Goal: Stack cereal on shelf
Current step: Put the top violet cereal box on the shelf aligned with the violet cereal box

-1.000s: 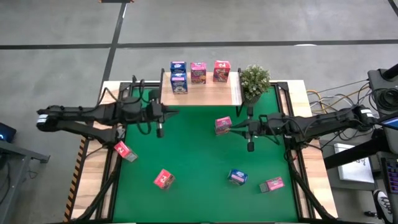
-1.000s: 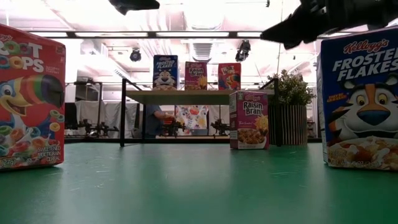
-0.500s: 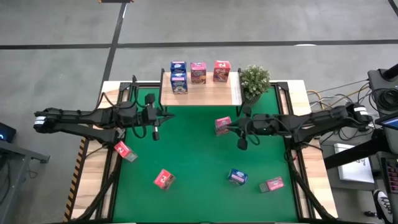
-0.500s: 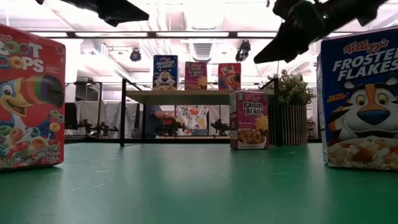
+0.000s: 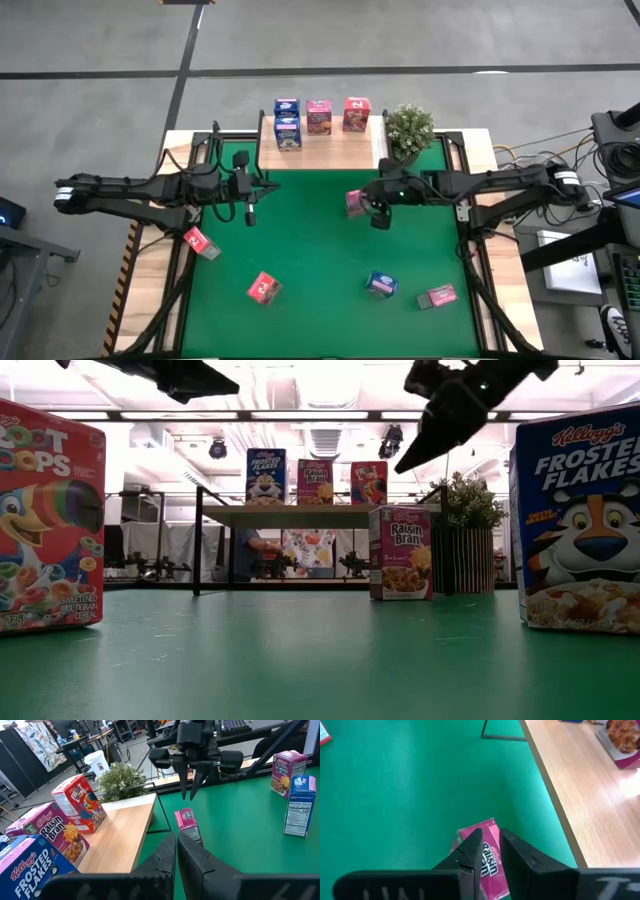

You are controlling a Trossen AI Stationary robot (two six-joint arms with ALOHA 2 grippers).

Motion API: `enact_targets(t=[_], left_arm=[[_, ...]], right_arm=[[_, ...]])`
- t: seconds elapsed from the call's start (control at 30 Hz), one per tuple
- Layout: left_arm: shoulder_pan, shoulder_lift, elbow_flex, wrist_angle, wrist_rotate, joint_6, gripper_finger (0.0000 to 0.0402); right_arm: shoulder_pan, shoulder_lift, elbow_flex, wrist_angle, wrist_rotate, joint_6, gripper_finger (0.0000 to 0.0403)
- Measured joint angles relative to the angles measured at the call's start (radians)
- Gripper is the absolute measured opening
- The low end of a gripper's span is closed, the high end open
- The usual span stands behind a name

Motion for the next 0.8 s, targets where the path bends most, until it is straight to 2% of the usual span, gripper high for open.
enact_targets(t=[0.13,0.53,0.67,0.8], left_arm=[[0.000,0.000,0.000,0.000,0.000,0.004,0.0000],[0.000,0.000,0.000,0.000,0.000,0.026,0.0000],[0.000,0.000,0.000,0.000,0.000,0.026,0.0000],[0.000,0.000,0.000,0.000,0.000,0.026,0.0000]], right_arm=[[-0.024,0.051,0.061,-0.085,-0.026,0.011,0.0090],[-0.043,0.192,0.173,-0.264,-0.026,-0.025,0.0253],[-0.044,0.225,0.181,-0.274,-0.026,-0.057,0.0285],[-0.055,0.240,0.185,-0.275,-0.026,-0.077,0.0296]])
